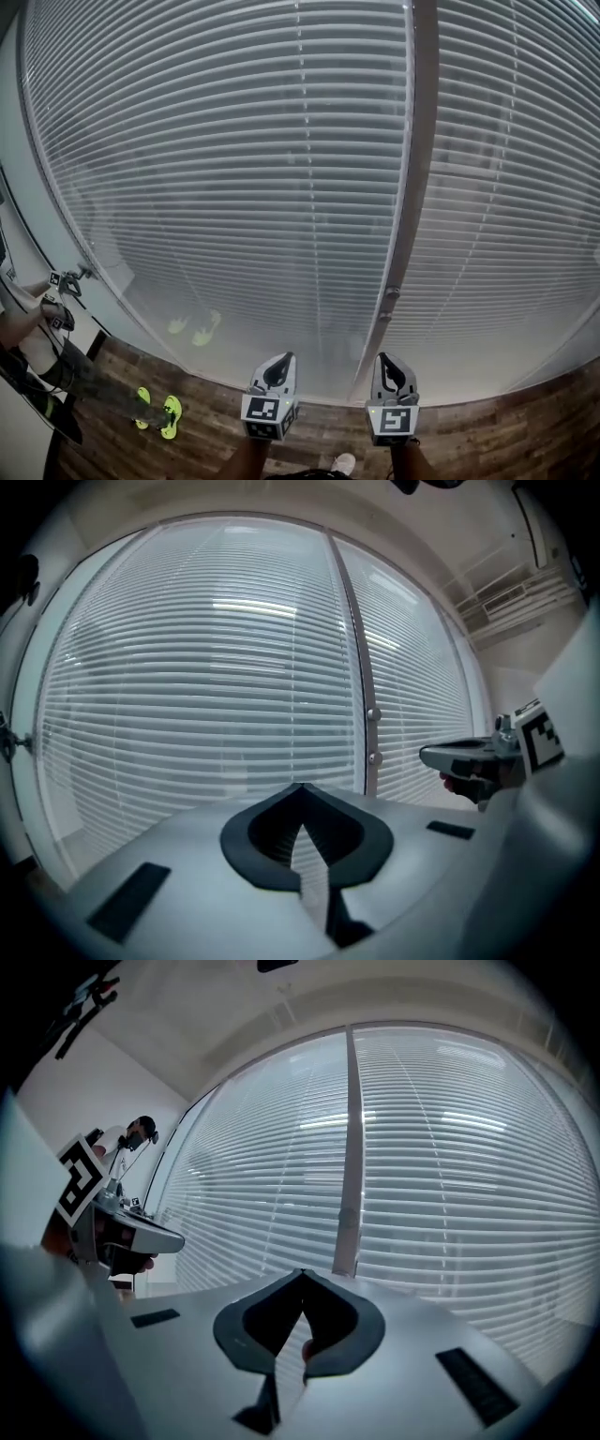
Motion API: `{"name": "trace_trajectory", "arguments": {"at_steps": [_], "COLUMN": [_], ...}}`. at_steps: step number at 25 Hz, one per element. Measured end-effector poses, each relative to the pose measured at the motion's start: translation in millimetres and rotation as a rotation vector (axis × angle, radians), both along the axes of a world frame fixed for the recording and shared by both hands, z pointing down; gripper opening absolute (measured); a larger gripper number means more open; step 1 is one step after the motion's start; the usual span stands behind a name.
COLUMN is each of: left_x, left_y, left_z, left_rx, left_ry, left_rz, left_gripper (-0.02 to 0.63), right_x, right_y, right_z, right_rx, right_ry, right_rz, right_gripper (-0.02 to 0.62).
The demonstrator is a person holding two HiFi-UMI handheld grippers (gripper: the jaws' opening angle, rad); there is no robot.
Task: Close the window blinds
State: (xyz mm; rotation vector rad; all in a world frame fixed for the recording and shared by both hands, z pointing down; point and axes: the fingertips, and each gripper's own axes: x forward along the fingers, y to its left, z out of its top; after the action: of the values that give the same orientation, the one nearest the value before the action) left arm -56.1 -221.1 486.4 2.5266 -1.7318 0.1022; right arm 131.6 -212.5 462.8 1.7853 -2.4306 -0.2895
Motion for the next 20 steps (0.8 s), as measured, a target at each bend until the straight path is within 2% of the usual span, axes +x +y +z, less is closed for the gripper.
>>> {"name": "trace_trajectory", "arguments": {"at_steps": [5,11,15,20], "left_x": [-11,-29,-38,-87], "left_y": [3,31,37,9], "left_z": [19,6,25,33], "left_rx": [-0.039,-0.047,-0.081,-0.143], "left_ry": [-0.005,0.006,-0.001,0.0], "left_rz": [0.042,0.081,0.1,0.121], "left_gripper": [0.0,0.0,0.0,0.0], "right_x": [-16,-35,-40,-89], "right_y": [8,45,51,30], "right_z": [12,6,26,34], "right_rx": [-0.01,-0.051,-0.083,-0.136], "right_ry": [-0.023,-0.038,-0.07,-0.073], "right_rz": [0.032,0.073,0.107,0.146], "right_gripper": [0.003,0.003,0.003,0.003]}}
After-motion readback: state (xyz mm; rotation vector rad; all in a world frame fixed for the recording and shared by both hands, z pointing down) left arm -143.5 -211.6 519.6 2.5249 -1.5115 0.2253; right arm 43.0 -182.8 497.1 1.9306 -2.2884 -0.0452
